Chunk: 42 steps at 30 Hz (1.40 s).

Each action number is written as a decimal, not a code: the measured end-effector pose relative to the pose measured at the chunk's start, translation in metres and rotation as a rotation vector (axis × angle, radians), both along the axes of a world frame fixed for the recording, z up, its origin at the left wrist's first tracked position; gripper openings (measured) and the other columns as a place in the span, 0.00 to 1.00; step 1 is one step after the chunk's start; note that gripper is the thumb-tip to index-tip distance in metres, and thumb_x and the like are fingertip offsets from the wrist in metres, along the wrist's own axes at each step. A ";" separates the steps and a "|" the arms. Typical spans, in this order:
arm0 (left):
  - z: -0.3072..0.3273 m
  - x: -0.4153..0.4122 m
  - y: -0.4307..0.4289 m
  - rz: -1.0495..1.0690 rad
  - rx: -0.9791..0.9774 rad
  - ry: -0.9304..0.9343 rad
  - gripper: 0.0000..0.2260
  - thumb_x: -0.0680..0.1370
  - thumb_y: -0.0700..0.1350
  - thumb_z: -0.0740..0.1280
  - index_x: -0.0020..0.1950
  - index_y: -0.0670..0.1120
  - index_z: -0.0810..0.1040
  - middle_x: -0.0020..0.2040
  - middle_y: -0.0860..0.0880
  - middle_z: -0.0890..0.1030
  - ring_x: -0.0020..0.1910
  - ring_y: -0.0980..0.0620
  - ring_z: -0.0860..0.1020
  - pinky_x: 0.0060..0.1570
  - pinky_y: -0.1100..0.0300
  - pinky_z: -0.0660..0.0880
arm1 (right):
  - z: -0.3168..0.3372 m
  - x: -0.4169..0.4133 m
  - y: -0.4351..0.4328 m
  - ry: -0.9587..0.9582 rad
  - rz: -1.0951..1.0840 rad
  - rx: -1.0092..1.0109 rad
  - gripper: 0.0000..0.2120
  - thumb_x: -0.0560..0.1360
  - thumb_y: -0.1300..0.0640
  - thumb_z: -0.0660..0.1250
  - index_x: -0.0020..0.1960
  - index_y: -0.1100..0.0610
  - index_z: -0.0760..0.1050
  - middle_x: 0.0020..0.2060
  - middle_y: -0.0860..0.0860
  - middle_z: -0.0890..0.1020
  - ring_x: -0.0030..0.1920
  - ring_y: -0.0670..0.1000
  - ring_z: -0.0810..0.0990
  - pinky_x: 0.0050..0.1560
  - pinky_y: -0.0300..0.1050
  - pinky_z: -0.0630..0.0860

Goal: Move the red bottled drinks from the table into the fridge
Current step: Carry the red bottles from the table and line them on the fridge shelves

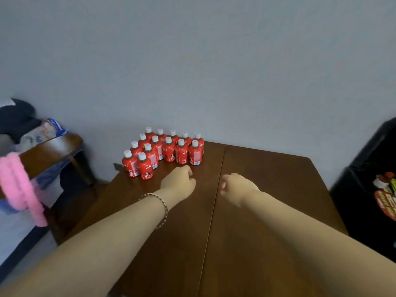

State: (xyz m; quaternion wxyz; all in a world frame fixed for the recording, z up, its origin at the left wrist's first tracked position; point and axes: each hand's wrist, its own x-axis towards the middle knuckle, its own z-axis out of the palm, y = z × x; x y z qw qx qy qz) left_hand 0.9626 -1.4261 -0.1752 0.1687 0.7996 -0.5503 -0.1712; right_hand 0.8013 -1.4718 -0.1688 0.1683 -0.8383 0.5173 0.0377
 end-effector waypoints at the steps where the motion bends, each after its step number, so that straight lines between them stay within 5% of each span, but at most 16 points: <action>1: -0.010 0.016 -0.019 0.001 0.005 0.007 0.14 0.80 0.47 0.61 0.65 0.48 0.70 0.61 0.49 0.74 0.56 0.50 0.76 0.52 0.55 0.76 | -0.012 0.013 -0.019 -0.029 -0.026 0.017 0.14 0.77 0.55 0.58 0.62 0.56 0.71 0.59 0.54 0.71 0.56 0.56 0.75 0.54 0.48 0.74; 11: -0.085 0.144 -0.182 0.103 -0.027 0.294 0.25 0.75 0.40 0.67 0.69 0.44 0.63 0.65 0.43 0.67 0.61 0.45 0.71 0.54 0.60 0.68 | -0.090 0.122 -0.157 -0.278 -0.270 0.231 0.25 0.76 0.53 0.64 0.71 0.51 0.61 0.67 0.53 0.64 0.57 0.54 0.74 0.55 0.48 0.76; 15: -0.133 0.182 -0.239 0.123 -0.131 0.330 0.32 0.71 0.45 0.71 0.72 0.52 0.62 0.69 0.41 0.62 0.69 0.42 0.64 0.68 0.49 0.65 | -0.124 0.165 -0.208 -0.336 -0.294 0.256 0.31 0.75 0.51 0.66 0.73 0.41 0.55 0.74 0.54 0.49 0.73 0.58 0.56 0.66 0.53 0.69; 20: -0.192 0.216 -0.289 0.088 -0.051 0.271 0.35 0.70 0.52 0.74 0.72 0.58 0.60 0.75 0.45 0.47 0.75 0.43 0.48 0.73 0.47 0.51 | -0.176 0.224 -0.272 -0.350 -0.357 0.262 0.40 0.71 0.48 0.71 0.74 0.38 0.49 0.74 0.56 0.36 0.75 0.62 0.46 0.71 0.56 0.58; 24: -0.201 0.215 -0.310 0.117 -0.007 0.209 0.34 0.65 0.61 0.74 0.69 0.63 0.64 0.74 0.45 0.42 0.72 0.37 0.46 0.71 0.47 0.52 | -0.200 0.244 -0.303 -0.359 -0.410 0.166 0.43 0.65 0.44 0.75 0.73 0.38 0.54 0.73 0.56 0.33 0.74 0.64 0.43 0.73 0.60 0.56; 27: -0.211 0.216 -0.326 0.138 -0.012 0.267 0.29 0.62 0.65 0.74 0.60 0.62 0.71 0.73 0.43 0.47 0.70 0.38 0.51 0.69 0.48 0.59 | -0.216 0.244 -0.319 -0.390 -0.362 0.084 0.38 0.61 0.44 0.77 0.67 0.39 0.64 0.73 0.54 0.41 0.72 0.62 0.48 0.71 0.60 0.59; 30: -0.213 0.219 -0.325 0.043 -0.051 0.280 0.30 0.57 0.65 0.76 0.54 0.60 0.72 0.71 0.44 0.53 0.68 0.41 0.55 0.68 0.52 0.60 | -0.218 0.233 -0.319 -0.427 -0.283 0.085 0.37 0.57 0.45 0.79 0.63 0.41 0.68 0.72 0.52 0.47 0.70 0.60 0.52 0.70 0.55 0.60; 35: -0.199 0.221 -0.305 -0.382 0.040 0.295 0.29 0.54 0.56 0.81 0.50 0.53 0.75 0.72 0.50 0.43 0.71 0.45 0.53 0.72 0.51 0.58 | -0.220 0.205 -0.290 -0.390 -0.016 0.154 0.41 0.54 0.45 0.81 0.64 0.42 0.69 0.71 0.53 0.49 0.70 0.56 0.49 0.70 0.51 0.57; 38: -0.198 0.220 -0.283 -0.563 0.170 0.335 0.33 0.53 0.57 0.82 0.53 0.57 0.71 0.69 0.64 0.38 0.73 0.48 0.48 0.72 0.49 0.58 | -0.227 0.181 -0.266 -0.422 0.047 0.197 0.39 0.54 0.42 0.80 0.61 0.32 0.67 0.73 0.51 0.45 0.74 0.52 0.42 0.71 0.52 0.57; 42: -0.200 0.221 -0.270 -0.653 0.258 0.257 0.42 0.55 0.58 0.81 0.65 0.64 0.64 0.64 0.68 0.23 0.75 0.49 0.38 0.72 0.49 0.58 | -0.227 0.167 -0.249 -0.419 -0.005 0.196 0.41 0.56 0.42 0.80 0.58 0.25 0.59 0.74 0.49 0.35 0.70 0.41 0.30 0.68 0.44 0.53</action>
